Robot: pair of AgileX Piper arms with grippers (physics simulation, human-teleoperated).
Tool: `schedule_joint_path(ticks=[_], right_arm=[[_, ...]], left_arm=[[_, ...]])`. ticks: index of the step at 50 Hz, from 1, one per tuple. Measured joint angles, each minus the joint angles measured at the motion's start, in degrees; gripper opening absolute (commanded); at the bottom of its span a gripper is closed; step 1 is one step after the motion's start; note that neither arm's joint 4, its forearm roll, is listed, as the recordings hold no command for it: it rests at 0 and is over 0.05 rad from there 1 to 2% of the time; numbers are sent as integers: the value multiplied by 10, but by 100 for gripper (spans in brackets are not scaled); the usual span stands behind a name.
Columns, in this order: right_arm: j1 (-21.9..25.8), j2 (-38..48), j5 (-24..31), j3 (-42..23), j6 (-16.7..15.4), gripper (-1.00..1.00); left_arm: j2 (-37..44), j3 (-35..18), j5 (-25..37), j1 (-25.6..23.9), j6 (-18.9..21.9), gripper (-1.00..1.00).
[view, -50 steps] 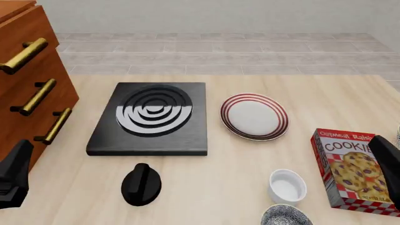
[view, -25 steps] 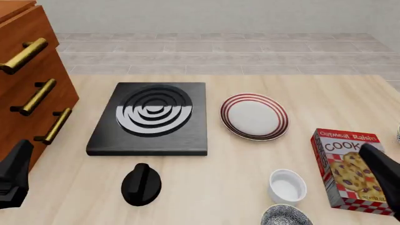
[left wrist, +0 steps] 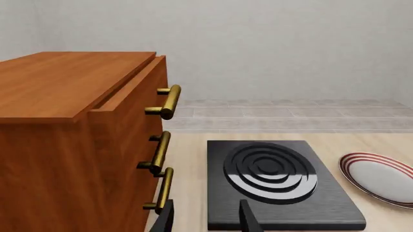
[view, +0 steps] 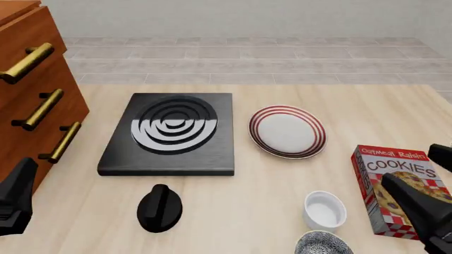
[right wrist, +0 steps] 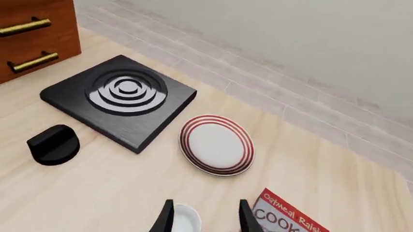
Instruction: Pick the akita bowl next to the ramekin and place it on the plate.
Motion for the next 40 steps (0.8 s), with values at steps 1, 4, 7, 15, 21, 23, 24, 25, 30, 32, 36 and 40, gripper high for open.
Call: schedule_joint_path(ticks=[1, 4, 7, 15, 21, 23, 24, 25, 30, 32, 36, 40], right_arm=[[3, 3, 0, 0, -1, 100], [9, 10, -2, 1, -6, 100], [15, 18, -4, 2, -9, 100], [30, 40, -9, 3, -13, 100], [38, 55, -14, 6, -15, 100], [41, 59, -15, 8, -16, 100], [43, 61, -15, 8, -15, 100], [45, 63, -15, 8, -15, 100], [52, 71, -14, 10, -17, 100], [55, 74, -14, 11, -19, 100], [61, 82, -11, 10, -17, 100], [67, 88, -7, 6, -17, 100]], left_arm=[[0, 0, 0, 0, 0, 100], [0, 0, 0, 0, 0, 100], [0, 0, 0, 0, 0, 100], [0, 0, 0, 0, 0, 100], [0, 0, 0, 0, 0, 100], [0, 0, 0, 0, 0, 100], [0, 0, 0, 0, 0, 100], [0, 0, 0, 0, 0, 100], [0, 0, 0, 0, 0, 100], [0, 0, 0, 0, 0, 100], [0, 0, 0, 0, 0, 100], [0, 0, 0, 0, 0, 100]])
